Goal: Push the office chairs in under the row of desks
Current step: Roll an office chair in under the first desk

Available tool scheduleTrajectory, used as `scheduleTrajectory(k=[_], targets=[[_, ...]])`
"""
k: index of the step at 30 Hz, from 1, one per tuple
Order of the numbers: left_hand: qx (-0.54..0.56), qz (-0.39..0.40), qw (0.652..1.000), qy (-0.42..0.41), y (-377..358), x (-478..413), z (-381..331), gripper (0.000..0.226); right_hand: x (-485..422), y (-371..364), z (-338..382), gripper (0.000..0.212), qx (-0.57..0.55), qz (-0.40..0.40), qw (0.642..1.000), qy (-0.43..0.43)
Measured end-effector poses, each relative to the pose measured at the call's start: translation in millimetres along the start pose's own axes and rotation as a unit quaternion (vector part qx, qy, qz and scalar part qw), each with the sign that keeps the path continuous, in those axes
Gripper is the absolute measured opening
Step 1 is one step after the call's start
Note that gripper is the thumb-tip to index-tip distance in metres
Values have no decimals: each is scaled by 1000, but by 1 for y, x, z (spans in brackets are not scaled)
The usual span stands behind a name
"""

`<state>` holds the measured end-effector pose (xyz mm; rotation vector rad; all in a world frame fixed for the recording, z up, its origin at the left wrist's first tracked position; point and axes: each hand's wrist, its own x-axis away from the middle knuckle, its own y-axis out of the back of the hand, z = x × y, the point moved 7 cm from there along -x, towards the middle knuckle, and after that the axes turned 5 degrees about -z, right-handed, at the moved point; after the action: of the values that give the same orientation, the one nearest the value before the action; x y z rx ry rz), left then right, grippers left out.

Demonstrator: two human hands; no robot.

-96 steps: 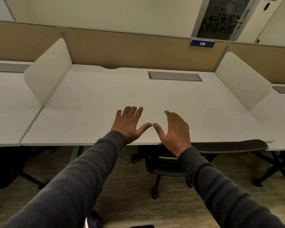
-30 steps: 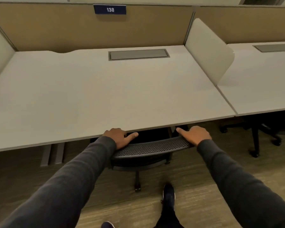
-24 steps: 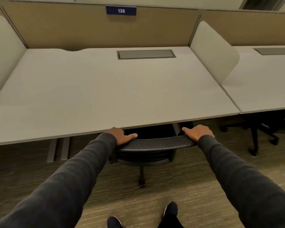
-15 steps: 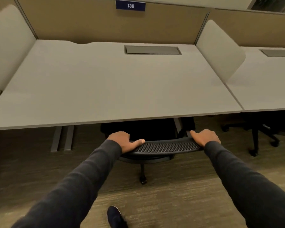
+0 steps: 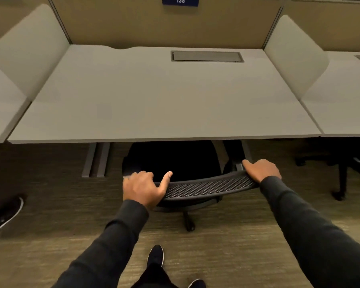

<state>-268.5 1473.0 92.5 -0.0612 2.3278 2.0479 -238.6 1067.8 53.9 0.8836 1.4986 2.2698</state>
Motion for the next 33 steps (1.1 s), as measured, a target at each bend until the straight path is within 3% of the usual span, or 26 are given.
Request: scheduleTrajectory(k=[8, 20, 33], targets=[[22, -3, 999, -24, 6, -41, 20, 76, -2, -2, 32, 48, -10, -24, 1000, -9], [23, 7, 999, -43, -5, -114, 51, 80, -31, -5, 95, 62, -39, -42, 998, -32], [16, 28, 997, -73, -20, -189, 74, 75, -61, -15, 154, 55, -55, -58, 995, -60]])
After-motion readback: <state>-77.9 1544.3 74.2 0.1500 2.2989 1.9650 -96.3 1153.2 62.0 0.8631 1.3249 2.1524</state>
